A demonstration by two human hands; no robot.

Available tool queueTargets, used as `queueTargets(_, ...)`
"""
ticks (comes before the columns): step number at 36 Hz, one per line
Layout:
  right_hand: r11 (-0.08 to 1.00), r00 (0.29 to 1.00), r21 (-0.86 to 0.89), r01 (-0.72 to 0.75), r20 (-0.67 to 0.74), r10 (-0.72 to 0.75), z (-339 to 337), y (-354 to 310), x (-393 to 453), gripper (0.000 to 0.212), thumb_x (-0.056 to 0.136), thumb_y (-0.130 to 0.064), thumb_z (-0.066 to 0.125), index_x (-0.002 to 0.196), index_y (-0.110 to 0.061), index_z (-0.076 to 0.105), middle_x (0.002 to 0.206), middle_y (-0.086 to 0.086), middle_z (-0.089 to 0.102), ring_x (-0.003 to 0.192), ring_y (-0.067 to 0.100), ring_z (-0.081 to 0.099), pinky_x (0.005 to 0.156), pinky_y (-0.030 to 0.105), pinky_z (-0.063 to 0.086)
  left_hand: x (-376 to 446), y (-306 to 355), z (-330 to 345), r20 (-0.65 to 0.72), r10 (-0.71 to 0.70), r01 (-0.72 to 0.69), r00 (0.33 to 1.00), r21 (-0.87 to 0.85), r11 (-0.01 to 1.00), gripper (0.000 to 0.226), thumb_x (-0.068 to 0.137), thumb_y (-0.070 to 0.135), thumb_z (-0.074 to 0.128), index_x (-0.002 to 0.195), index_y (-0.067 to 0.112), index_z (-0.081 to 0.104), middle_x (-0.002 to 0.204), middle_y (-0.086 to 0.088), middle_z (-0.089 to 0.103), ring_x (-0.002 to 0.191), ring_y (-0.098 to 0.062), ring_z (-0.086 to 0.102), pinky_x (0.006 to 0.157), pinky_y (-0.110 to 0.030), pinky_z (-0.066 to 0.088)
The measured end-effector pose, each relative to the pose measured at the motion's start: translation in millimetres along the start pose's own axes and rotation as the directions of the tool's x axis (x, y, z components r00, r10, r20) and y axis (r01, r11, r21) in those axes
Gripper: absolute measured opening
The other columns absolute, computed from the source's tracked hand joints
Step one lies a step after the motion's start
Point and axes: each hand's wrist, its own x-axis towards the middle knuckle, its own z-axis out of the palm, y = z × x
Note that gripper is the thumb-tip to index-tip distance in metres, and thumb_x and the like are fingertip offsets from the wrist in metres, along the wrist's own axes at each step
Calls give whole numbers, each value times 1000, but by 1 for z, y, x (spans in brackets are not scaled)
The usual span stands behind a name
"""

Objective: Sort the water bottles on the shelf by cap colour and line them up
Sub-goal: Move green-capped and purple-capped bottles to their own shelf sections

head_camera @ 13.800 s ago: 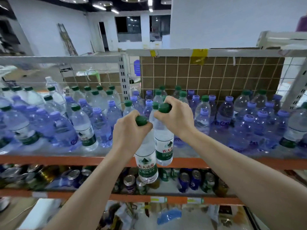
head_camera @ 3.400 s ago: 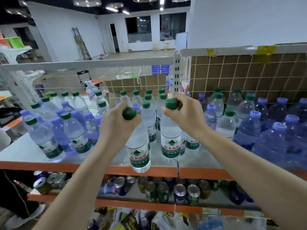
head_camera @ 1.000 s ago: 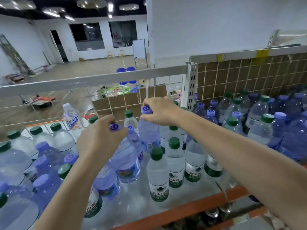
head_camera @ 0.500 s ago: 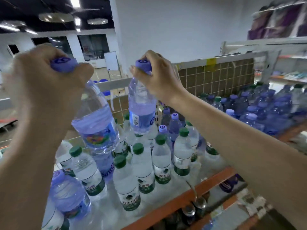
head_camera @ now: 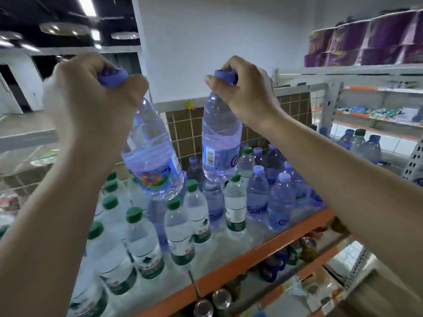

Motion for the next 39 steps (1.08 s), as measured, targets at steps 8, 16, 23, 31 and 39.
queueTargets(8,998,999,-63,-24,20,26,-49,88,15,27,89,-51,59,90,-24,55,82,-12,53,80,13,49,77,29,36,-22,42,88,-56,-45,49,997,63,997,21,61,38,55,63,18,48,53,11,41,63,-18,41,56,-32,35)
queueTargets(16,989,996,-121,-88,15,91,-73,166,28,36,88,-52,60,99,-18,61,88,-9,53,84,15,49,74,28,35,-34,84,170,4,-40,38,999,185,982,16,74,34,58,77,18,59,59,10,45,68,-16,45,54,-31,23)
queueTargets(23,972,991,-192,-135,-18,134,-81,223,42,28,88,-51,58,91,-24,52,86,-5,55,81,18,47,73,28,30,-34,87,240,91,-5,-13,996,192,981,18,80,33,60,82,15,57,73,1,52,71,-20,44,57,-30,24)
queueTargets(31,947,981,-264,-181,15,191,-73,283,67,32,87,-54,58,94,-22,56,95,-3,60,86,20,51,75,29,33,-30,68,313,271,7,-62,962,192,980,24,82,33,58,85,9,60,74,-5,57,77,-31,55,62,-32,37)
queueTargets(39,918,966,-349,-190,102,238,-59,334,68,37,87,-52,58,100,-17,59,96,-4,57,88,18,51,73,31,33,-31,47,362,406,18,-111,914,207,972,24,82,36,59,80,11,56,76,-6,59,77,-33,57,64,-32,35)
